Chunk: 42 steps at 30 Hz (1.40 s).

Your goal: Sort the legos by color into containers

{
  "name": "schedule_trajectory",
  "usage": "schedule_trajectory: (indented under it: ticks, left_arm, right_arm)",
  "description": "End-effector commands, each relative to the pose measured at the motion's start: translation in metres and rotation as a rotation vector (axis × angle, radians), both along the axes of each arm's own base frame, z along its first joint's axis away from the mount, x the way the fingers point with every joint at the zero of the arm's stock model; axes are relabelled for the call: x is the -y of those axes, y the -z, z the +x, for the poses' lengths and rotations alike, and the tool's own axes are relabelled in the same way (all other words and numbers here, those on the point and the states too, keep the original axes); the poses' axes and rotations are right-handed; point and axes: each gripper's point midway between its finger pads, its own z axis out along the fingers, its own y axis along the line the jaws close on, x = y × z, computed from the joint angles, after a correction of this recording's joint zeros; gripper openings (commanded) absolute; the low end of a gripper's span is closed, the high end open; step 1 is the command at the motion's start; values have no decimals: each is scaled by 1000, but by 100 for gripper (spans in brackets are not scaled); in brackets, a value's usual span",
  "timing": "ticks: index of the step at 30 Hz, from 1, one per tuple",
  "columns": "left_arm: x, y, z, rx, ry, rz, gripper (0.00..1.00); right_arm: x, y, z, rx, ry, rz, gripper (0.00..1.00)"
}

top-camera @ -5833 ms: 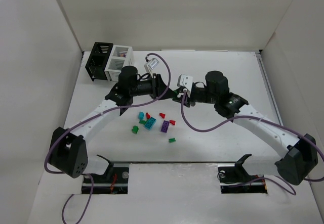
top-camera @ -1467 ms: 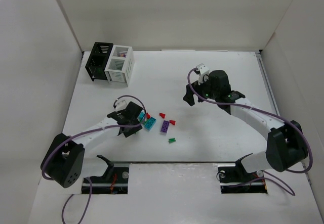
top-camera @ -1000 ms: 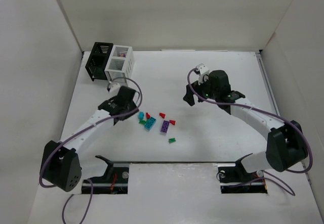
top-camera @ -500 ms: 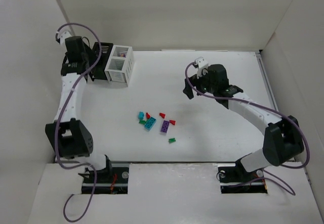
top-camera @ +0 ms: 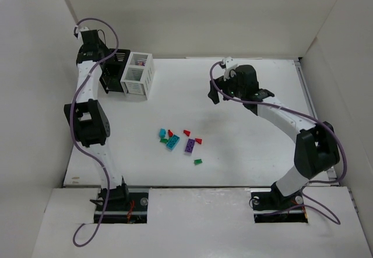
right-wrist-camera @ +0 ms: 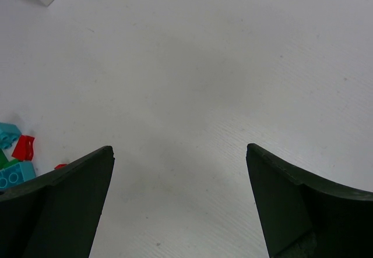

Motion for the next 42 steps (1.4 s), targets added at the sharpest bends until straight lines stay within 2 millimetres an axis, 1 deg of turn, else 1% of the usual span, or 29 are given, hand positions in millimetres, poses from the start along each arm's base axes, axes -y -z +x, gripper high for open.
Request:
schedule_trajectory:
  ticks: [1, 6, 9, 12, 17, 18, 19, 20, 21, 22, 23, 25, 26, 27, 28, 29, 30, 31, 32, 33, 34, 35, 36, 37, 38, 39, 40, 41, 42]
  left_arm:
    - [-3, -34, -10, 58, 10, 24, 33]
    - [3, -1, -24, -4, 28, 1, 35]
    - [3, 17, -28, -34, 33, 3, 37]
    - [3, 26, -26, -55, 33, -1, 43]
    - [3, 17, -25, -35, 33, 3, 66]
    - [3, 16, -25, -35, 33, 3, 69]
    - [3, 4, -28, -13, 33, 7, 71]
    - [3, 7, -28, -17, 39, 15, 73]
    - [3, 0, -29, -3, 39, 18, 75]
    - [3, -9, -31, 13, 39, 21, 79]
    - [4, -8, -36, 2, 45, 28, 88]
    - [7, -10, -43, 2, 54, 22, 100]
    - [8, -25, -51, 30, 53, 28, 100]
    - [15, -24, -54, 40, 76, 32, 100]
    - [15, -31, -59, 59, 81, 43, 100]
    - [24, -46, -69, 106, 106, 55, 100]
    - [26, -51, -74, 126, 116, 54, 100]
    - [38, -56, -79, 142, 161, 54, 100]
    - [40, -60, -85, 149, 175, 59, 100]
    - [49, -76, -93, 189, 190, 67, 100]
    - [61, -66, -100, 170, 230, 61, 100]
    - [68, -67, -105, 179, 243, 62, 100]
    - [77, -75, -116, 199, 266, 60, 100]
    - [89, -60, -123, 179, 293, 53, 100]
    - [98, -56, -129, 173, 310, 33, 100]
    - [106, -51, -136, 166, 327, 30, 100]
    - [120, -55, -146, 183, 327, 2, 100]
    - [127, -33, -156, 139, 325, -16, 100]
    - [137, -27, -162, 138, 342, -30, 100]
  right_arm:
    - [2, -24, 17, 61, 36, 34, 100]
    - [6, -13, 19, 36, 45, 22, 100]
    - [6, -9, 20, 28, 45, 18, 100]
    - [6, -9, 20, 28, 45, 18, 100]
    - [7, -9, 13, 21, 37, 20, 100]
    - [7, -9, 13, 20, 37, 20, 100]
    - [8, -9, 10, 20, 37, 20, 100]
    - [9, -10, 7, 22, 37, 20, 100]
    - [10, -8, 6, 14, 37, 17, 100]
    - [11, -9, 2, 15, 37, 17, 100]
    - [13, -17, 1, 42, 28, 10, 100]
    - [13, -9, -9, 22, 14, -10, 100]
    - [17, -12, -11, 23, 28, -18, 100]
    - [20, -3, -16, -4, 38, -54, 100]
    - [17, -4, -20, -7, 35, -63, 100]
    - [15, 0, -29, -19, 17, -81, 100]
    - [13, 2, -35, -25, 10, -90, 100]
    - [11, 4, -40, -24, -4, -108, 100]
    - [-2, 11, -55, -39, -46, -118, 100]
    - [-6, 10, -63, -29, -66, -136, 100]
    - [-8, 18, -71, -43, -77, -167, 100]
    - [-20, 24, -88, -48, -122, -180, 100]
    - [-26, 30, -96, -53, -152, -194, 100]
    - [-31, 32, -105, -47, -181, -204, 100]
    - [-38, 35, -116, -56, -222, -196, 100]
    - [-45, 48, -132, -78, -262, -214, 100]
    - [-49, 47, -137, -69, -278, -210, 100]
    - [-50, 50, -139, -72, -269, -211, 100]
    - [-49, 55, -142, -81, -259, -218, 100]
